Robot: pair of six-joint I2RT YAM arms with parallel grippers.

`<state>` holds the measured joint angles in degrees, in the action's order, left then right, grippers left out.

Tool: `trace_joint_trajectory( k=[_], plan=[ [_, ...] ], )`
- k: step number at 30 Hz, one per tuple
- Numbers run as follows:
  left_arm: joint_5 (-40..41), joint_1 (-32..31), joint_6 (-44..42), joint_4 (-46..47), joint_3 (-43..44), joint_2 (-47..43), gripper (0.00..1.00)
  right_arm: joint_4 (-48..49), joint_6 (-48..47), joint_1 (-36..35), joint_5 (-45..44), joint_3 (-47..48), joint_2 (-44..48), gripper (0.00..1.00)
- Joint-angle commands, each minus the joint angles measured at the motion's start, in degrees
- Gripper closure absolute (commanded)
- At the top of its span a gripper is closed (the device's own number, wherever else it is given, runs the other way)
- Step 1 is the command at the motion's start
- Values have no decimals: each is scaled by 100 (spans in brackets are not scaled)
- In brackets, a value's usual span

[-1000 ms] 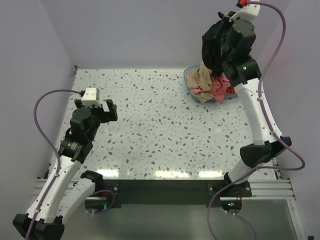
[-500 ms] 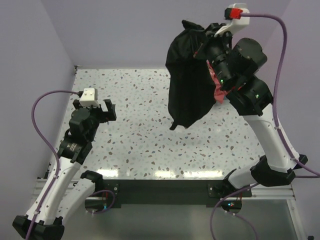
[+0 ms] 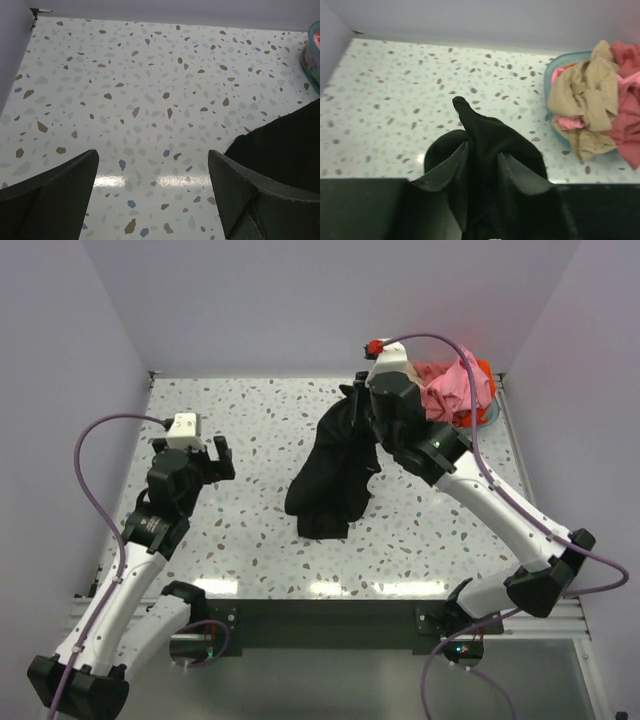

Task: Fold and stack the t-shirts
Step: Move the tshirt to the center of the board, then flatten the tshirt out

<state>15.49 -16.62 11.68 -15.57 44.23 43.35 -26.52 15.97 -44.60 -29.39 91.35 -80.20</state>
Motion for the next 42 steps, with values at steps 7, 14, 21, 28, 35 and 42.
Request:
trace_joint_trajectory(
  k=[7,14,21,28,35,42],
  plan=[
    [999,-1219,1274,-236,385,726,5,-73,960,821,440,-1132,170,6],
    [868,-1484,1688,239,7,1395,4,59,1865,31,977,-3148,1120,14],
    [903,-1484,1732,283,-107,1457,2,604,2683,-1198,988,-4073,885,18],
    [781,-1484,1724,-147,-11,1229,0,622,2868,-1665,882,-3888,-127,17],
    [640,-1484,1154,-711,648,1246,0,815,3088,-1850,856,-3967,-645,19],
    [868,-1484,800,-614,657,1281,0,737,3237,-1903,698,-3949,-1128,21]
  ],
)
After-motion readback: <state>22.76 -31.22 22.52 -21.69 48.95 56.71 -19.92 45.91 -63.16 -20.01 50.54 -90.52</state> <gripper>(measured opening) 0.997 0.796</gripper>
